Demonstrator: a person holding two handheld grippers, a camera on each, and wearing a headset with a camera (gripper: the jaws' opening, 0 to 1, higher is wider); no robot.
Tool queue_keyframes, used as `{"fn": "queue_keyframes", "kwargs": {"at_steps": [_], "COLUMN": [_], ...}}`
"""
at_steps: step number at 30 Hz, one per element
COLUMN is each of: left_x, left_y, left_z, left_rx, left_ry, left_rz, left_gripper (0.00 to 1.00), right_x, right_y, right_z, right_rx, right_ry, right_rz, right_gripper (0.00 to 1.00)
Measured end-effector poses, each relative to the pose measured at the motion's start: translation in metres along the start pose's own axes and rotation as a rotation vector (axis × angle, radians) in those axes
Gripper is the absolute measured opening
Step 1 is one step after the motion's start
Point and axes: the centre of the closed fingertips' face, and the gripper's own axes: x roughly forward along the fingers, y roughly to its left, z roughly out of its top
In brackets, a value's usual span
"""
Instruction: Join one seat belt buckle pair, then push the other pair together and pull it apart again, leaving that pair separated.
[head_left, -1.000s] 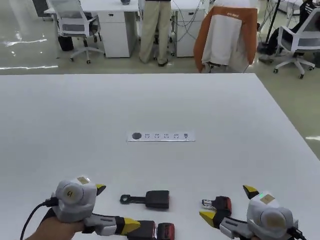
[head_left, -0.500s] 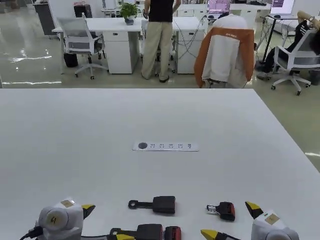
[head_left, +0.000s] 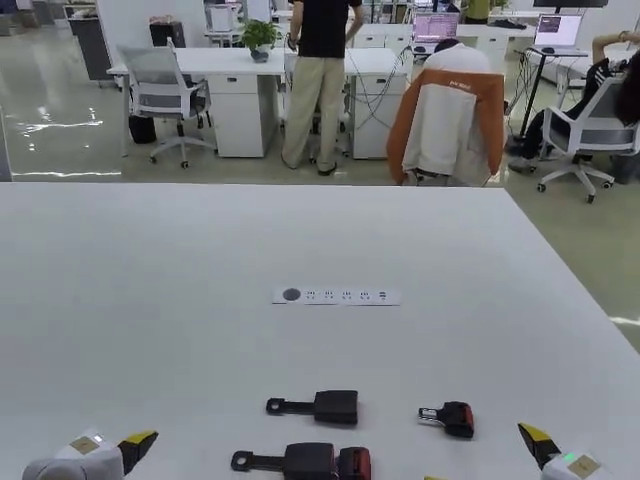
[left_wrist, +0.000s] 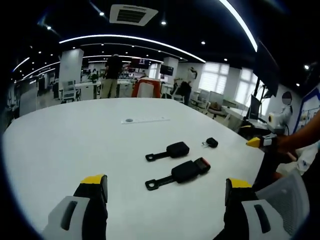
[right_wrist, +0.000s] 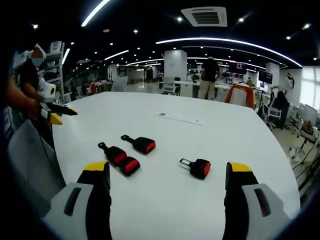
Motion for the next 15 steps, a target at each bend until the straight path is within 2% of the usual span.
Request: {"fn": "queue_keyframes", "kwargs": {"at_steps": [3, 5, 6, 9, 11, 12, 15], "left_x": [-0.005, -0.008, -0.01, -0.012, -0.014, -0.014, -0.015], "left_y": [0.006, 0.006, 0.002, 0.004, 0.003, 0.008, 0.008], "left_z": [-0.003, -0.002, -0.001, -0.006, -0.004, -0.006, -0.002], "left_rx": [-0.002, -0.005, -0.004, 0.006, 0.005, 0.004, 0.01], "left_ry": [-0.017, -0.027, -0.028, -0.023, -0.025, -0.029, -0.041], "left_rz": [0.001, 0.005, 0.005, -0.001, -0.002, -0.001, -0.004], "left_gripper": [1.0, 1.0, 1.0, 1.0, 1.0, 1.0, 1.0], "right_x": [-0.004, -0.006, -0.006, -0.008, -0.009, -0.01, -0.013], "right_y": [0.002, 0.005, 0.006, 0.009, 0.012, 0.012, 0.013], "right_z": [-0.002, -0.002, -0.003, -0.006, -0.007, -0.008, -0.009], "right_rx": [0.006, 0.008, 0.009, 0.022, 0.035, 0.032, 0.036], "right_ry": [-0.004, -0.005, -0.005, -0.01, -0.013, -0.013, -0.015], "right_rz": [-0.011, -0.01, -0.009, -0.008, -0.007, -0.011, -0.016], "right_gripper": [0.95, 0.95, 0.96, 0.96, 0.96, 0.96, 0.97]}}
